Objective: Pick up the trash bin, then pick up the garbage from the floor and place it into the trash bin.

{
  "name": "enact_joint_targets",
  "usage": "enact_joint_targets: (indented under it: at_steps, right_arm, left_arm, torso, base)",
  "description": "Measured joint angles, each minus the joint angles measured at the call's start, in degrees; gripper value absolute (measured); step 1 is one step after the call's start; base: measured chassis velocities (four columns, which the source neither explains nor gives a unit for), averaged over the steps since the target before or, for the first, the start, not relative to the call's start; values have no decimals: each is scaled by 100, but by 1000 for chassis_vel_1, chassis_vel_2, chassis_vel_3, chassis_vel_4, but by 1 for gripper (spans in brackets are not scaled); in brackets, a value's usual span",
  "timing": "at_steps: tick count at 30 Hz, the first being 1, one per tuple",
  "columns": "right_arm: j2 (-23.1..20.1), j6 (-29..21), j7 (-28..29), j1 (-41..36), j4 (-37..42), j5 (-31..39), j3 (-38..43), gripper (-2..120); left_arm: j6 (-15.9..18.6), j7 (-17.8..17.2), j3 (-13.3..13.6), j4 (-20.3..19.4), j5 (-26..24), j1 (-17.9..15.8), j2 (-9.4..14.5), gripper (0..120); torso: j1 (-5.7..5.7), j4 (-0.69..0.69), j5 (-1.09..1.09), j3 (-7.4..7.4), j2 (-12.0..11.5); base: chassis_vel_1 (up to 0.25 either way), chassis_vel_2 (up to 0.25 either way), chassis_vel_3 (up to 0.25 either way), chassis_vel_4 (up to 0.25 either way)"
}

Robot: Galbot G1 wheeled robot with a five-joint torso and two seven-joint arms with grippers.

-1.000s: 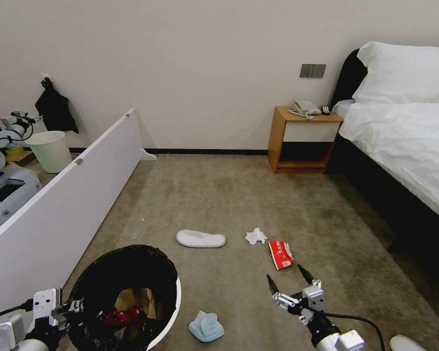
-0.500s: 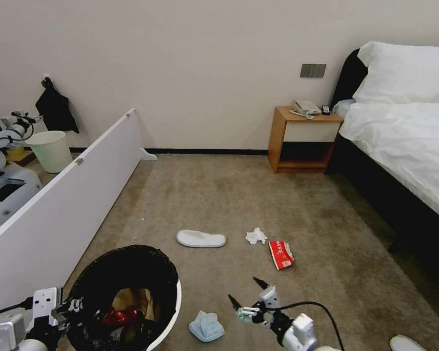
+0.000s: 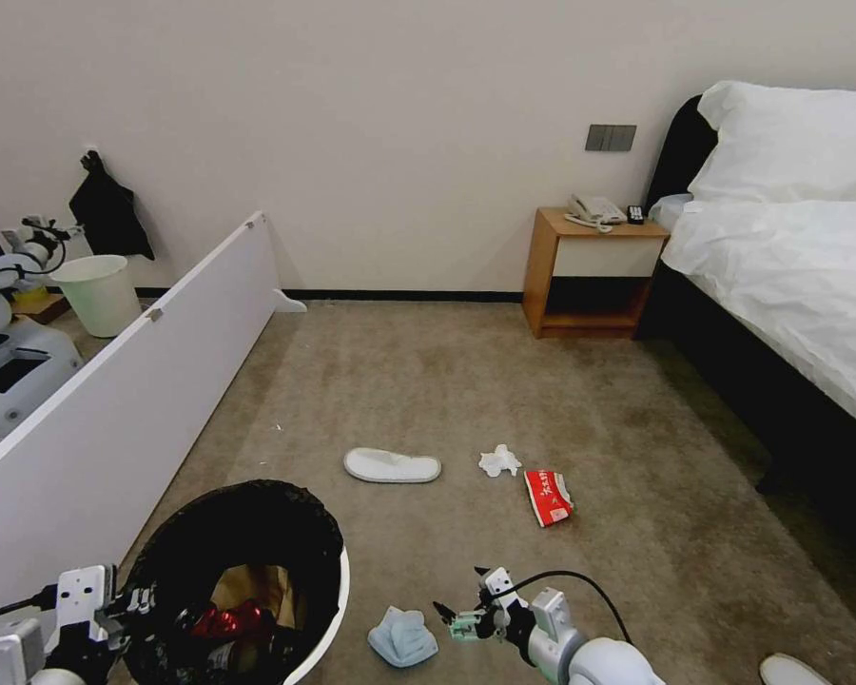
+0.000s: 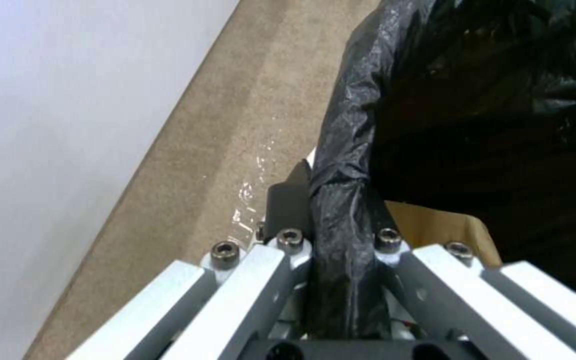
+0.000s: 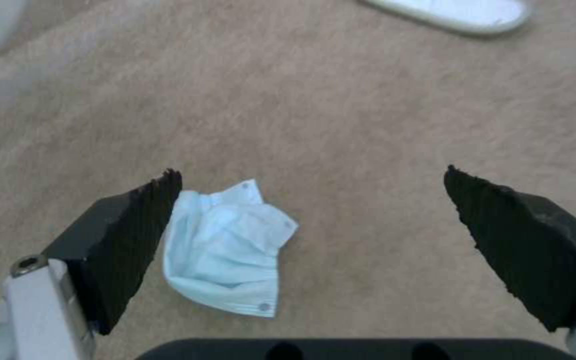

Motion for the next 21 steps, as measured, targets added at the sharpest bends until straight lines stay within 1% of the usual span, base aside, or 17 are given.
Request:
enact_joint_targets:
  at_steps: [4,5,7,11,13,21]
  right_arm:
    - [251,-16,-84,145,-359,-9,-146,100]
    - [251,-16,-84,145,-359,-9,-146,100]
    - [415,-31,-116,220,-578,-37,-209,100]
    - [503,-77,-135,266,-691,-58,-232,100]
    - [655,-106,-164,346,-879,-119,-268,100]
    - [929,-213,-199,504,-1192,-185,-381,100]
  left_arm:
    - [14,-3,0,0,-5,-29,23,3]
    - [14,-3,0,0,-5,-29,23,3]
    - [15,-4,13,20,-7,-58,30,3]
    - [16,-5,29,42,-9,-72,30,3]
    - [16,-6,40,64,-15,-93,31,3]
    - [16,-6,29,72,-39,-111,59,3]
  torso:
    - [0,0,0,0,0]
    - [0,0,0,0,0]
    - [0,0,0,0,0]
    - [0,0,-1,0,0]
    - [0,0,0,0,0]
    - [0,0,0,0,0]
  base:
    - [0,0,0,0]
    - [0,0,0,0]
    - [0,0,0,0]
    - [0,0,0,0]
    - [0,0,0,0]
    - [0,0,0,0]
